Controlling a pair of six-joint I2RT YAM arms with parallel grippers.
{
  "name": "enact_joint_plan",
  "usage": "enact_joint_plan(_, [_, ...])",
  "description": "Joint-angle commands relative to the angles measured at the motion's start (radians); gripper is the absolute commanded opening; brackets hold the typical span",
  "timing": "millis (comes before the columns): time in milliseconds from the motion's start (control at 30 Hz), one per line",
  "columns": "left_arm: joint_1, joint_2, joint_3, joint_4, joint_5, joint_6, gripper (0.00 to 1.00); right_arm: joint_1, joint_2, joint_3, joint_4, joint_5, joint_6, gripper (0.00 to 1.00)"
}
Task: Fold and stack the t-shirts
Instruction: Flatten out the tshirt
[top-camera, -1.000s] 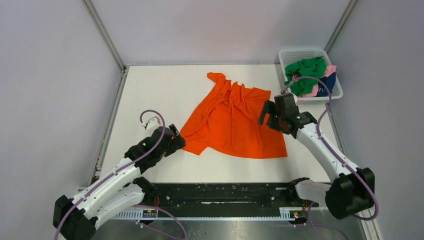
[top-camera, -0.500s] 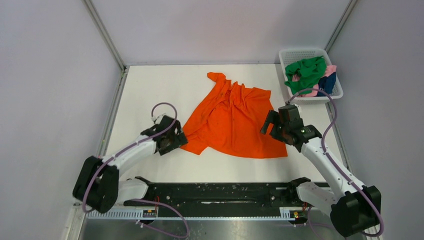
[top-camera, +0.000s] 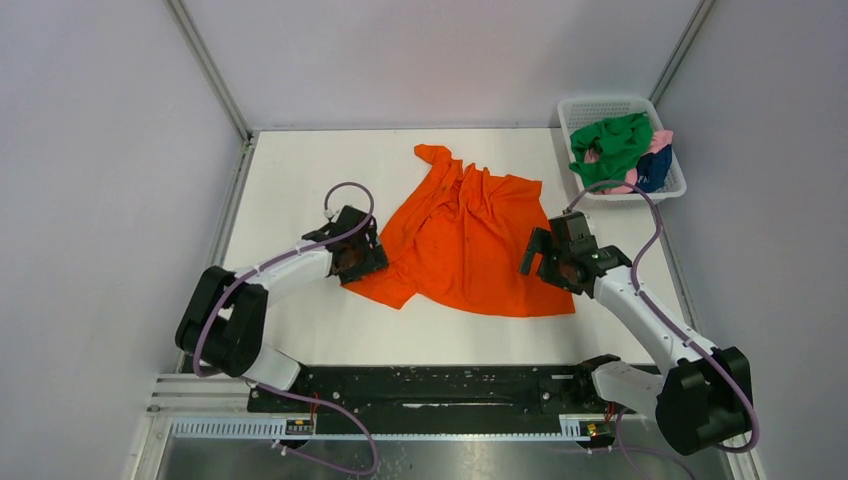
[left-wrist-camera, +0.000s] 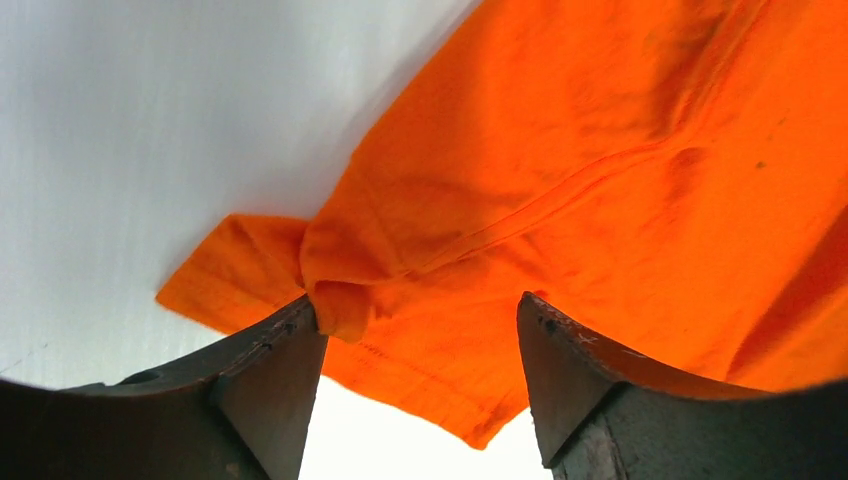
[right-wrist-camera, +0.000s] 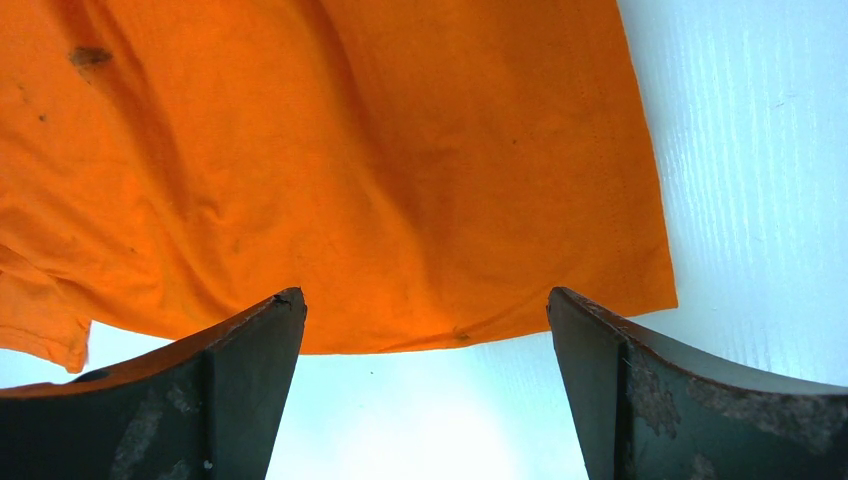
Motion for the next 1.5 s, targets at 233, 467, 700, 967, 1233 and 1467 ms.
enact_joint_plan(233, [0.031,0.259,0.293,0.022,-0.009,0.050,0.68,0.000,0.028,0.011,0.010,0.030,-0.041,0.99])
enact_joint_plan(467, [0.088,0.278,0.354,-0.050,0.020,0.074,0.69,0.001,0.009,0.009,-0.008,0.058,-0.047,0.99])
enact_joint_plan(700, [0.134,-0.101,0.101,-0.041,-0.085,0.055,0.77,0.001,-0.024,-0.001,-0.007,0.059,-0.039,1.00])
enact_joint_plan(967, [0.265,-0.149,0.005,-0.077,-0.075,0.074,0.75,0.000,-0.027,-0.002,-0.002,0.049,-0.032,1.00])
enact_joint_plan(1233, [0.265,0.105,0.190,-0.164,-0.005,0.189,0.66,0.001,-0.008,0.002,-0.002,0.050,-0.040,0.99])
enact_joint_plan(1467, [0.265,0.241,0.256,-0.189,0.064,0.235,0.64,0.001,0.008,0.009,-0.003,0.060,-0.044,0.99])
